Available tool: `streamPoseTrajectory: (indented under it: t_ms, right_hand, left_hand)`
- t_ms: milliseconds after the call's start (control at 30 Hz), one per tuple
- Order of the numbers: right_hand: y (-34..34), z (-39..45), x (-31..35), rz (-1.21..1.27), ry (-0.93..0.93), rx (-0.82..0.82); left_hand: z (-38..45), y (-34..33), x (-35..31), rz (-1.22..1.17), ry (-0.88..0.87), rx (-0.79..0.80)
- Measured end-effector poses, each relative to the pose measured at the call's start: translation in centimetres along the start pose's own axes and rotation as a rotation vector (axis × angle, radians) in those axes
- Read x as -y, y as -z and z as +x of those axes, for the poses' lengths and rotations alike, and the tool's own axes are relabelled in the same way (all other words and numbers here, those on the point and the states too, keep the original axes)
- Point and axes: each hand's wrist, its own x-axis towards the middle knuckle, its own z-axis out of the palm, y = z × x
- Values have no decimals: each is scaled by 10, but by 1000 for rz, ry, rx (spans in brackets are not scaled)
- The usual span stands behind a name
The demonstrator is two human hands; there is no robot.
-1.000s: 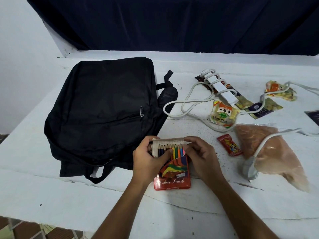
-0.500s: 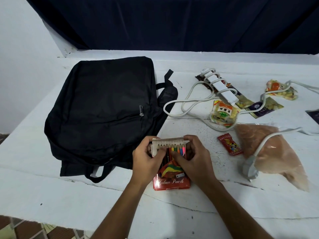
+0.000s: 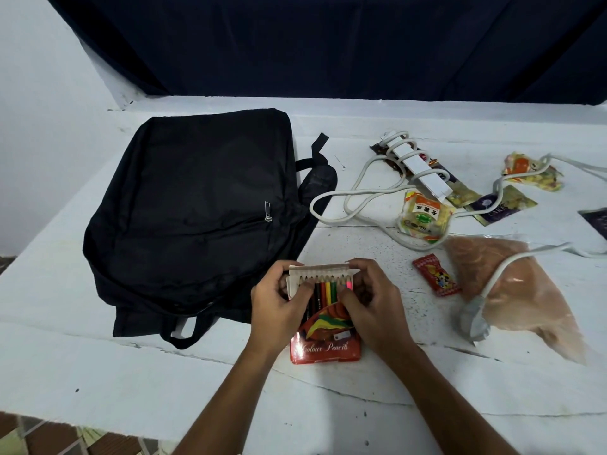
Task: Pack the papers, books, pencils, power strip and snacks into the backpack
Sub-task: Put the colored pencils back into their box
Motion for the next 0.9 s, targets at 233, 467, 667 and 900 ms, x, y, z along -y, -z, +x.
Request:
streamPoseTrajectory:
  t_ms: [233, 467, 667, 900]
  right_hand:
    - [0, 0, 1, -2, -7, 3]
    - [2, -1, 5, -9, -27, 5]
    - [3, -2, 6, 4, -88, 21]
    - [13, 5, 21, 432, -273, 62]
  left_hand:
    - [0, 0, 0, 4, -2, -6]
    - [0, 1, 1, 5, 0, -7]
    - [1, 1, 6, -36, 8, 17]
    - [4, 5, 0, -302, 220, 93]
